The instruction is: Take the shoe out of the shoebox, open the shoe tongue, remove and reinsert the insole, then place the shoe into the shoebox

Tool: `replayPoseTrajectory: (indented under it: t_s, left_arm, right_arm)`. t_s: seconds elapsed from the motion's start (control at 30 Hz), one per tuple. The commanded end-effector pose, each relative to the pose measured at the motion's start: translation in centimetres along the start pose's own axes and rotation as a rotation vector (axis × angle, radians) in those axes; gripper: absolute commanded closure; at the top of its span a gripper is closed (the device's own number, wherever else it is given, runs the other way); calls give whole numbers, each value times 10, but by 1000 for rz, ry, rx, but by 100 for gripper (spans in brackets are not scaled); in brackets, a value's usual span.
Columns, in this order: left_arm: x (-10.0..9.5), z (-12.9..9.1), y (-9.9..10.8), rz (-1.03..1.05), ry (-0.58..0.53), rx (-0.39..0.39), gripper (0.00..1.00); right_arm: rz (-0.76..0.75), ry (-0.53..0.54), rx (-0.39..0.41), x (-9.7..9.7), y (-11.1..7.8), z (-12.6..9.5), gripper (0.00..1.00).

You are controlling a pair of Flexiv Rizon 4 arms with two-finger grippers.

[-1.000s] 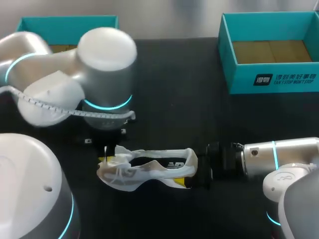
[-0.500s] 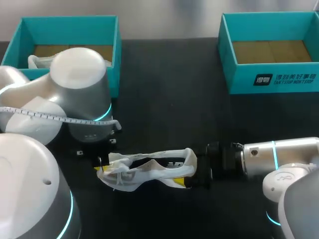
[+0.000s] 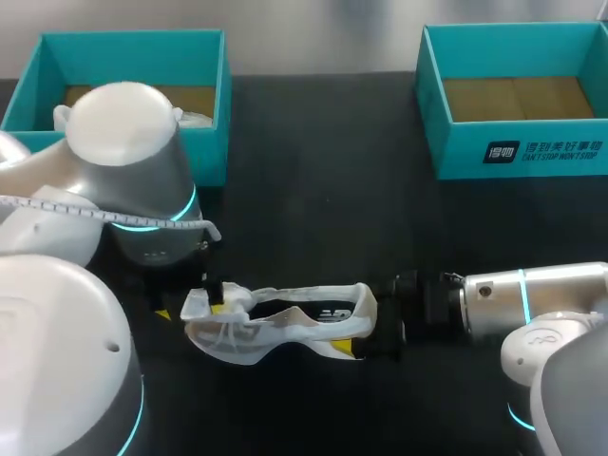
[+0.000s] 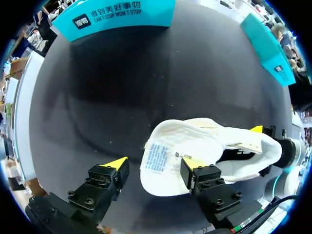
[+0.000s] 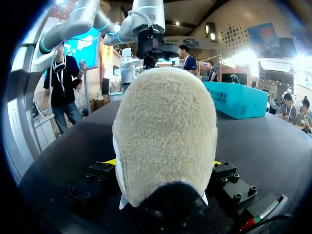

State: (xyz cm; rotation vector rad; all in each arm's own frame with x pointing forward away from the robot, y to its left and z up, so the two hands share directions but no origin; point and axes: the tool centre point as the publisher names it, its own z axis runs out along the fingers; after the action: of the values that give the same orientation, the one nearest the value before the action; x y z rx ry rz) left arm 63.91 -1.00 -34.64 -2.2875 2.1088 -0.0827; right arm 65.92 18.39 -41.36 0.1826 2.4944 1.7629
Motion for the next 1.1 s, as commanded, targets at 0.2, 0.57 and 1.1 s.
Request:
replayPoseTrajectory:
  t_s: [0.2,0.57,1.1]
  left_arm:
    - [8,-62,3,79,123,48,50]
    - [48,-98,3,247,163,84,44]
    - [92,-128,-9,798,250,49,100]
  right_arm:
    - [0,1,5,0,-1,2,100]
    - [0,1,5,0,-1,2,100]
    - [0,1,5,0,-1,2,100]
